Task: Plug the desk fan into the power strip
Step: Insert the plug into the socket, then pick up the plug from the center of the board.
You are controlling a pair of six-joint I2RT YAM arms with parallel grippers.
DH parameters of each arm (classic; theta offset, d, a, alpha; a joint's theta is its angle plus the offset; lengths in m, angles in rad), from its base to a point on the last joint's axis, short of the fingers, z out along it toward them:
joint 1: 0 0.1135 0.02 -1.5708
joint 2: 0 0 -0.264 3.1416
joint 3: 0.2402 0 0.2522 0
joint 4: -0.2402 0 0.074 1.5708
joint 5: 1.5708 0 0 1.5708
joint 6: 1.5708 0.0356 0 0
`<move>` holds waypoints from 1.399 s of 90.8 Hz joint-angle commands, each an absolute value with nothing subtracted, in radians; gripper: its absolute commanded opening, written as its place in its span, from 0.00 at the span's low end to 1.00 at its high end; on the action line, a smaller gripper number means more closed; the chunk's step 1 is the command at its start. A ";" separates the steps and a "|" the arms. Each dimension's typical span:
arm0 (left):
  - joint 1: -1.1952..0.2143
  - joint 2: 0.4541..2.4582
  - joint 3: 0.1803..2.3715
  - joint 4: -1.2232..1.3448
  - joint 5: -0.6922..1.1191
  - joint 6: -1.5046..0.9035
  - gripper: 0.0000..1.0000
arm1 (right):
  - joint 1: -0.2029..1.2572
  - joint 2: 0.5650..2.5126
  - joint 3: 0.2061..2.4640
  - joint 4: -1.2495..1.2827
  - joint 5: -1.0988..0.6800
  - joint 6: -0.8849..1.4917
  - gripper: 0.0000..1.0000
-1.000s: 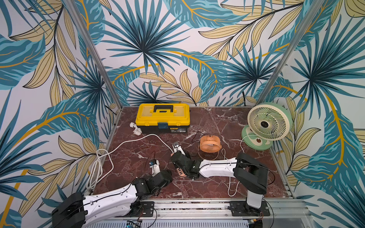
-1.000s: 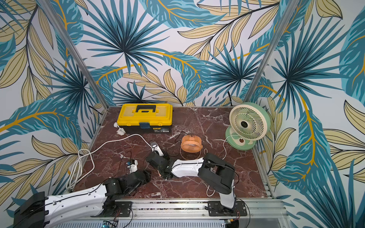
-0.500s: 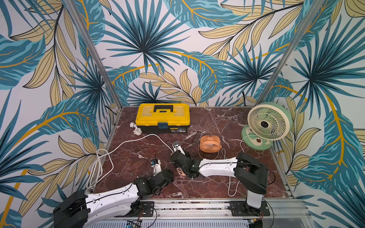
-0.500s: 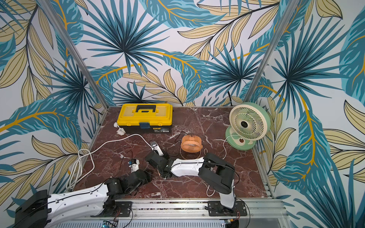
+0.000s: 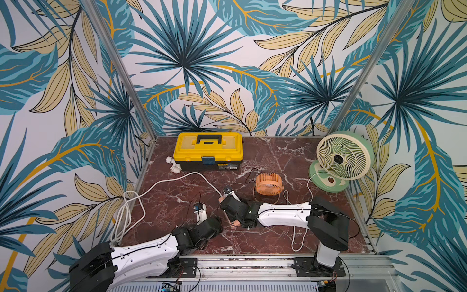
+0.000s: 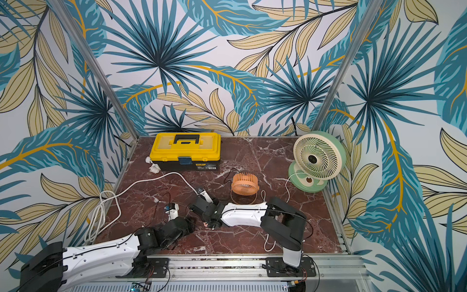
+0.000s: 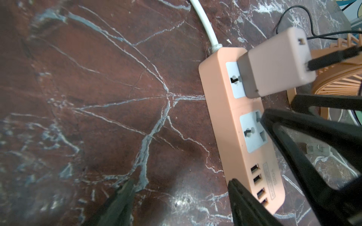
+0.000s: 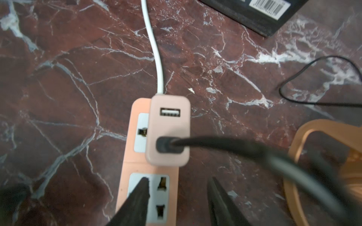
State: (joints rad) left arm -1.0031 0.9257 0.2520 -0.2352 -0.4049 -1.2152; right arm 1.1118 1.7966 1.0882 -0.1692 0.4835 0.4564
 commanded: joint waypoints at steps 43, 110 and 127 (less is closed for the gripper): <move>-0.996 0.861 0.415 -0.379 -0.410 -1.072 0.80 | 1.140 1.064 0.676 -0.318 0.505 0.670 0.95; -1.066 0.916 0.423 -0.194 -0.254 -0.952 0.72 | 0.925 0.958 0.439 -0.337 0.495 1.228 0.70; -1.067 0.877 0.401 -0.159 -0.208 -0.928 0.72 | 0.824 1.035 0.420 -0.243 0.427 1.351 0.66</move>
